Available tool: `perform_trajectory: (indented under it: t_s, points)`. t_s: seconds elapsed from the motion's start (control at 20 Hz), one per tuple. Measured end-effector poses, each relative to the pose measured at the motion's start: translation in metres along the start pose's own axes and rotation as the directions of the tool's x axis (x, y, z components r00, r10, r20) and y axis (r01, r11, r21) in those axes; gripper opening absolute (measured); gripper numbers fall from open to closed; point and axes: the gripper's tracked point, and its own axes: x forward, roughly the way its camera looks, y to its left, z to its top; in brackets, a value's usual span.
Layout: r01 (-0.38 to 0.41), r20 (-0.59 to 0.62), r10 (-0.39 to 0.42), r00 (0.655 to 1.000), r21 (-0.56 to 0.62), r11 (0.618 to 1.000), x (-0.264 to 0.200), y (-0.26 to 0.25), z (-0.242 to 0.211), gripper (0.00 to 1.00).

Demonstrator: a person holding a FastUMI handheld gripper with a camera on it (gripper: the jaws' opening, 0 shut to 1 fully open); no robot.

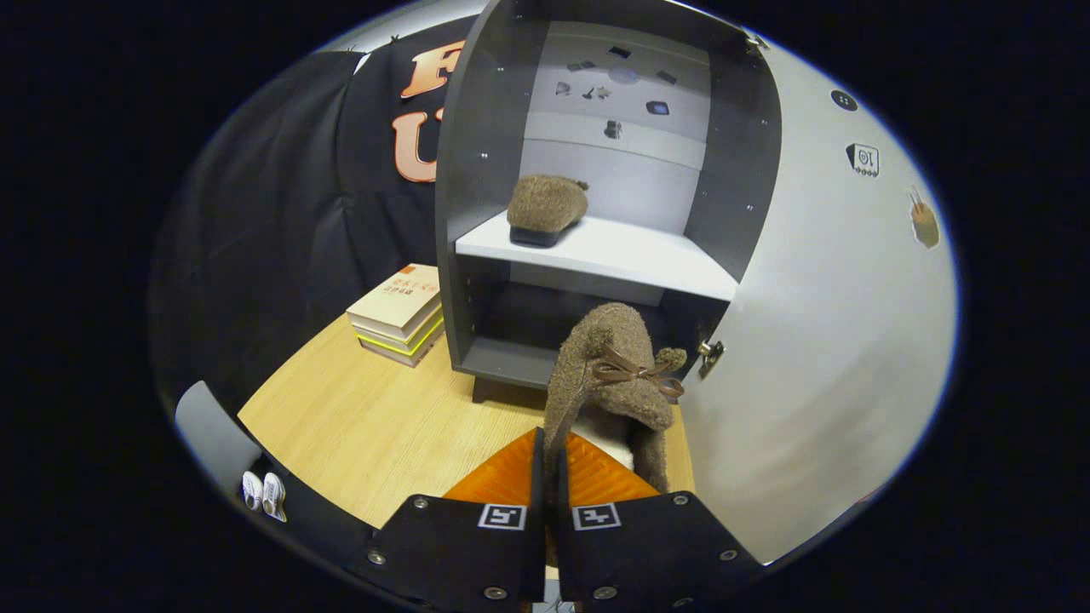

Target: Open the shoe cabinet door, grab the shoes and put them into the shoe cabinet, then close the shoe cabinet door.

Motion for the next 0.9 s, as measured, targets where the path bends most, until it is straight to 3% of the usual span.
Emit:
perform_trajectory:
  t_s: [0.25,0.9]
  points:
    - [0.009,0.033,-0.007,0.999,-0.047,0.999,-0.003,-0.012,0.043,0.05]
    - [0.005,0.063,-0.003,0.998,-0.029,1.0,0.113,-0.056,0.17,0.06]
